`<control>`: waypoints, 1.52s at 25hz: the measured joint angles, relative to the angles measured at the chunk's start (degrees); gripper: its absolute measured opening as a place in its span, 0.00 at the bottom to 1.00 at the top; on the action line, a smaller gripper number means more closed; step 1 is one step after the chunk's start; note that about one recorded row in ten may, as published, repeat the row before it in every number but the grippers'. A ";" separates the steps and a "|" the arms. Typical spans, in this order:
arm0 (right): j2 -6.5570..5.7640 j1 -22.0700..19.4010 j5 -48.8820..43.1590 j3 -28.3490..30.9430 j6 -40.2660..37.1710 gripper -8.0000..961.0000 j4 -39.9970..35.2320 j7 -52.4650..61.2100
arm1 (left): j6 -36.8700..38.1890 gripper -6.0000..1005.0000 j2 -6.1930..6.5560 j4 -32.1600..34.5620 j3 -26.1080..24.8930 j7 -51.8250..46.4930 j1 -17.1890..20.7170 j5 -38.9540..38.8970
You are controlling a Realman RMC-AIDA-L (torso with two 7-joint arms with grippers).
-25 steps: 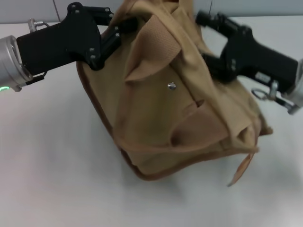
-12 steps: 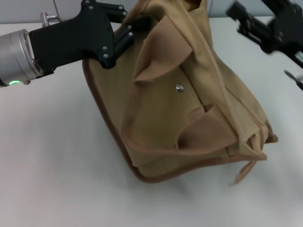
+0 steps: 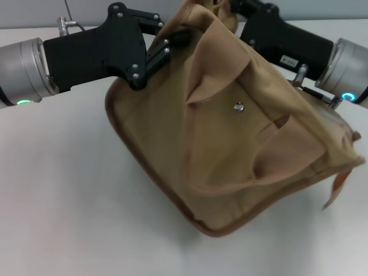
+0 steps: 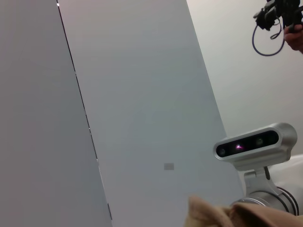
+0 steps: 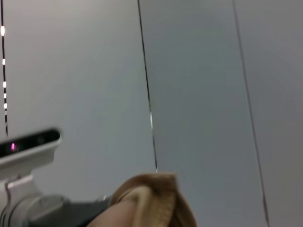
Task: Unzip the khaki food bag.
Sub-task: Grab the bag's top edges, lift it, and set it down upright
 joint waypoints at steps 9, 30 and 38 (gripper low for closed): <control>-0.01 -6.68 -11.55 -1.33 1.38 0.87 -12.22 12.08 | -0.86 0.07 -0.12 -0.05 -0.10 0.11 0.06 0.04; 0.18 -15.35 -8.59 12.97 -20.93 0.87 -5.52 -3.45 | -3.66 0.07 -0.13 -0.02 0.39 0.79 -1.69 -0.48; 0.21 -13.72 10.23 10.17 -19.65 0.87 6.30 -15.12 | -3.15 0.07 -0.17 -0.20 0.81 1.38 -1.18 -0.51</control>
